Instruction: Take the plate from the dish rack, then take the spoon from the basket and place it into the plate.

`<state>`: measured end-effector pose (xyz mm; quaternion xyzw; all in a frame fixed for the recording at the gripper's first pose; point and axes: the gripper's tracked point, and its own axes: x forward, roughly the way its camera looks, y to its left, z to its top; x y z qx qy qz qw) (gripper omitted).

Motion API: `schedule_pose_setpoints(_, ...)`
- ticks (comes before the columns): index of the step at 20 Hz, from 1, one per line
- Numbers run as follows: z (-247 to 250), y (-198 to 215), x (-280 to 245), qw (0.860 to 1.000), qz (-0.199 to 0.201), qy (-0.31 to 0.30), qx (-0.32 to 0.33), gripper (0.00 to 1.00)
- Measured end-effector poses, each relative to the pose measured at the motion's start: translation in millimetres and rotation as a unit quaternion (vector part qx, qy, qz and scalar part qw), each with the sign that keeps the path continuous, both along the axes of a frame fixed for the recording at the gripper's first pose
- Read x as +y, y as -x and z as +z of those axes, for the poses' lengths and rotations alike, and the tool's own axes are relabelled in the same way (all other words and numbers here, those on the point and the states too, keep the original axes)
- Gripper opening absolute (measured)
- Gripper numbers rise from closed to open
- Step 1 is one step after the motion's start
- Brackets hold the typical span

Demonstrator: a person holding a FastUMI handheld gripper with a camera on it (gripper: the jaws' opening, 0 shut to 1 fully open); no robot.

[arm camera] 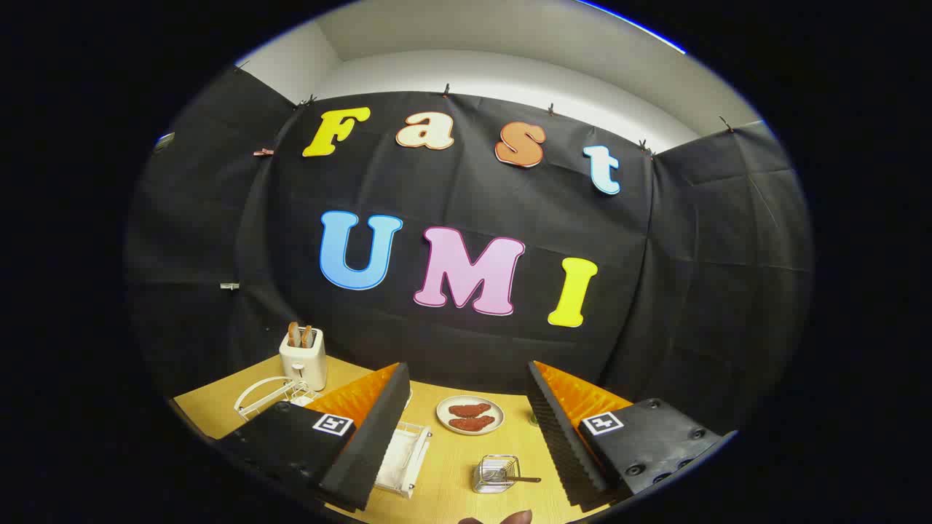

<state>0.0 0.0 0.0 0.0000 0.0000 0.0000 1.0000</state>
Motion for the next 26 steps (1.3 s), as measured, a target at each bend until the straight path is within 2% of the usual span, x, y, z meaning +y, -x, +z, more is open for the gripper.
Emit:
schedule_pose_setpoints(9,-11,-5,10,1.0,0.002,-0.009,0.021,0.98)
schedule_pose_setpoints(18,-24,-18,45,0.995,0.033,-0.053,0.074,0.98)
schedule_pose_setpoints(22,-48,-41,77,0.984,0.051,-0.086,0.147,0.98)
schedule_pose_setpoints(26,-94,-70,121,0.958,0.068,-0.116,0.252,0.98)
